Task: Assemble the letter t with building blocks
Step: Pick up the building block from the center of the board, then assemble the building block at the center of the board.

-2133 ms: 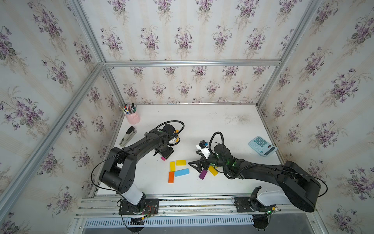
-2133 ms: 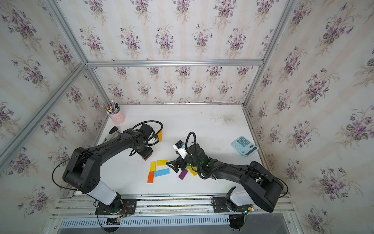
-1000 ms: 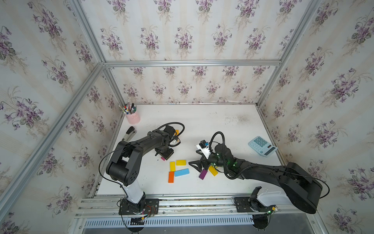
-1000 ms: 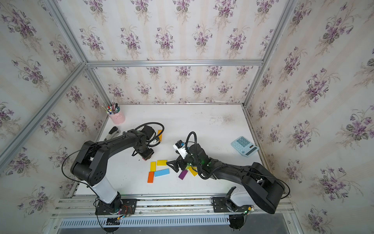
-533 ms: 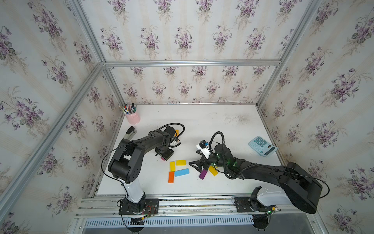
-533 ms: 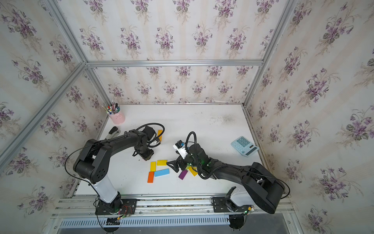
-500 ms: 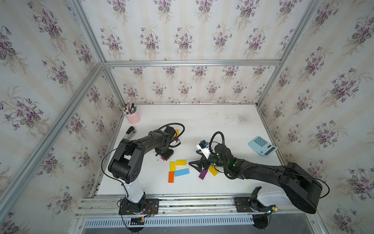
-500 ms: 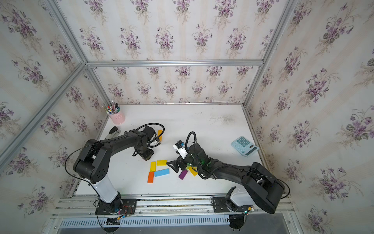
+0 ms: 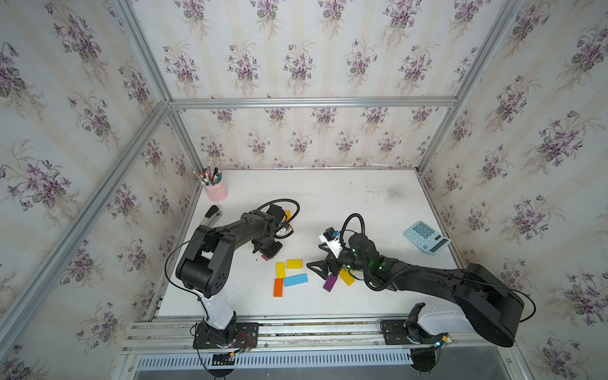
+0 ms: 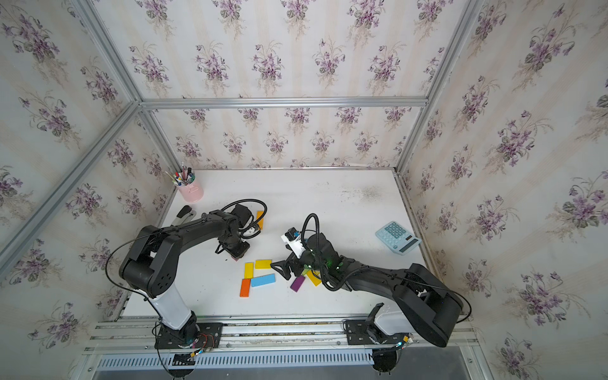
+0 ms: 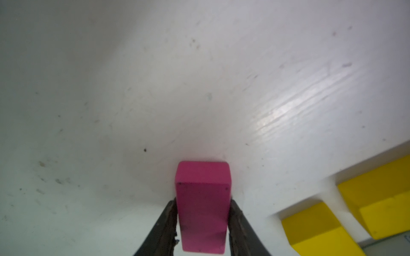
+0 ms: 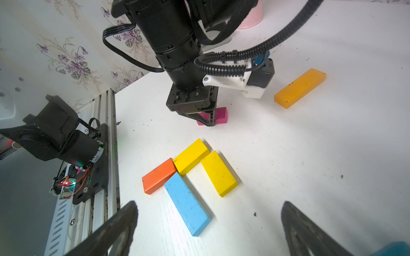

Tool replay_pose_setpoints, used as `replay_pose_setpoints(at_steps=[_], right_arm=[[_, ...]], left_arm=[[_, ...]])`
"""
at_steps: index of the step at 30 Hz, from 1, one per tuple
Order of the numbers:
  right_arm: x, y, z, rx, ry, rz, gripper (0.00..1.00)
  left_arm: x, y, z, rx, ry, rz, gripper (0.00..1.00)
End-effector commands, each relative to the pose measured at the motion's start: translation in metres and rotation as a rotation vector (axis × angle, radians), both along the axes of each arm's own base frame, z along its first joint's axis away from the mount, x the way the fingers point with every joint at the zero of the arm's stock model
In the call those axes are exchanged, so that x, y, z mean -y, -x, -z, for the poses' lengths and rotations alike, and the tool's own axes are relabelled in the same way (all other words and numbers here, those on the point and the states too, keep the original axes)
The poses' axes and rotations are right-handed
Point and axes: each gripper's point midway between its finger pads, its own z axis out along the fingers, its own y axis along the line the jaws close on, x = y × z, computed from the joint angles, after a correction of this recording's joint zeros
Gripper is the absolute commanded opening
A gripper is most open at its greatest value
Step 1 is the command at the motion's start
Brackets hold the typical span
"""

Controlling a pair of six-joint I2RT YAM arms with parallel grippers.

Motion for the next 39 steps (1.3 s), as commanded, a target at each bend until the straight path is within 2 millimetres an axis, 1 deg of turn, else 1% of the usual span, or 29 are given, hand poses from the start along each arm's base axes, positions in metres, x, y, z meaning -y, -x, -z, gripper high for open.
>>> replay_pose_setpoints(at_steps=[1,9,12,16,21,25,28,30,32,35,37,39], right_arm=[[-0.002,-0.003,-0.005,0.021,-0.01,0.004,1.0],[0.0,-0.005,-0.004,0.032,0.001,0.015,1.0],[0.001,-0.006,-0.004,0.04,0.008,0.021,1.0],[0.003,-0.009,-0.003,0.052,0.018,0.037,1.0],[0.002,-0.01,-0.001,0.047,0.025,0.036,1.0],[0.001,-0.012,0.001,0.047,0.033,0.036,1.0],[0.0,-0.016,-0.003,0.06,0.029,0.044,1.0],[-0.002,-0.022,-0.009,0.068,0.041,0.058,1.0],[-0.004,-0.029,-0.02,0.089,0.049,0.073,1.0],[-0.006,-0.043,-0.037,0.123,0.044,0.106,1.0],[-0.005,-0.055,-0.04,0.137,0.046,0.128,1.0],[-0.004,-0.067,-0.036,0.141,0.058,0.146,1.0]], left_arm=[[-0.001,0.002,-0.002,-0.003,0.006,-0.007,0.37],[-0.003,0.0,-0.02,0.039,0.043,0.021,0.33],[-0.004,-0.006,-0.032,0.069,0.064,0.041,0.32],[-0.004,-0.014,-0.048,0.086,0.071,0.13,0.32],[-0.001,-0.034,-0.061,0.122,0.113,0.234,0.31],[0.009,-0.055,-0.067,0.159,0.146,0.339,0.31],[0.017,-0.069,-0.067,0.175,0.16,0.436,0.31],[0.019,-0.081,-0.069,0.186,0.159,0.478,0.31],[0.018,-0.095,-0.071,0.197,0.145,0.521,0.31],[0.019,-0.112,-0.068,0.184,0.11,0.594,0.31],[0.017,-0.119,-0.063,0.159,0.093,0.641,0.31],[0.015,-0.125,-0.061,0.135,0.087,0.674,0.31]])
